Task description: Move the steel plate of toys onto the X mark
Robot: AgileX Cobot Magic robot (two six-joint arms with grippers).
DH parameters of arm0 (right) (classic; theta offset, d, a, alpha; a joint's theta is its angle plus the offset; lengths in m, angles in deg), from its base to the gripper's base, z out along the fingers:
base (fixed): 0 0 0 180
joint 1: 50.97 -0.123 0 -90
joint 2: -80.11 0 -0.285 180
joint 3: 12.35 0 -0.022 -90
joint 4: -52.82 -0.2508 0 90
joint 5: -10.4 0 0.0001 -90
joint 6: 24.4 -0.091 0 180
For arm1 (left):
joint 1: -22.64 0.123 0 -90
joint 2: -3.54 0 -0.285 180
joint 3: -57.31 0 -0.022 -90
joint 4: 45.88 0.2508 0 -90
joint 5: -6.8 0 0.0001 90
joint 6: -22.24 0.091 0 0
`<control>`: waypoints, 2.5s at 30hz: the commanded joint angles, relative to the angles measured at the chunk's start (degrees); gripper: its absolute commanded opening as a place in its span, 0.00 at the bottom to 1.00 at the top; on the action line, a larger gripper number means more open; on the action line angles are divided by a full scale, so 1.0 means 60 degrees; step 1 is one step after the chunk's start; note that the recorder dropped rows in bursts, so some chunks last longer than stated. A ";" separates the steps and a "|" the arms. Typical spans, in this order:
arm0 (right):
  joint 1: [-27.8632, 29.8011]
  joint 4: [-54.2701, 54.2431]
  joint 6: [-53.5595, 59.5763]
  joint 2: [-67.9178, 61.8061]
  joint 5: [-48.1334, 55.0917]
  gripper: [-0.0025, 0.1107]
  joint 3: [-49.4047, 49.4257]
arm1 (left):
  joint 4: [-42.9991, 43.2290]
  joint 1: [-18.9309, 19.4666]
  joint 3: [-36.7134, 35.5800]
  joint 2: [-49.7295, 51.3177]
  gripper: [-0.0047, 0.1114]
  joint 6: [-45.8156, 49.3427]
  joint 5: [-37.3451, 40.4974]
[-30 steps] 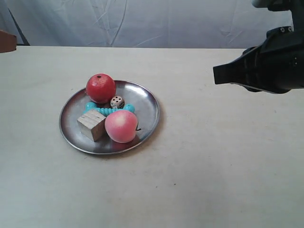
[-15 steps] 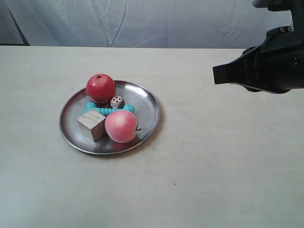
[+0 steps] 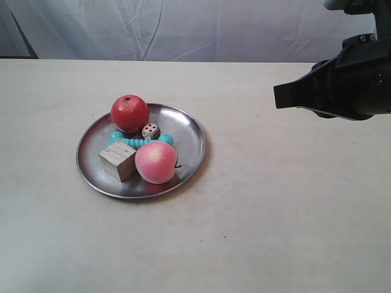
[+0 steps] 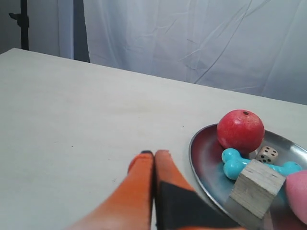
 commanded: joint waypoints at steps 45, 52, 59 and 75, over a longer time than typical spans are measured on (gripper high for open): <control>0.3782 0.0643 0.0027 0.9115 -0.2693 0.02 0.7010 | 0.0876 0.0068 -0.0037 -0.0095 0.04 0.0031 -0.0185; 0.3782 0.0587 0.0027 0.9133 -0.2755 0.02 0.7944 | 0.0876 0.0068 -0.0037 -0.0095 0.04 0.0031 -0.0185; 0.3782 0.0455 0.0027 0.9171 -0.3258 0.02 0.8241 | 0.0876 0.0068 -0.0037 -0.0095 0.04 0.0031 -0.0185; 0.3782 -0.0473 0.1580 0.9511 -0.2696 0.02 0.8241 | 0.0876 0.0068 -0.0037 -0.0095 0.04 0.0031 -0.0185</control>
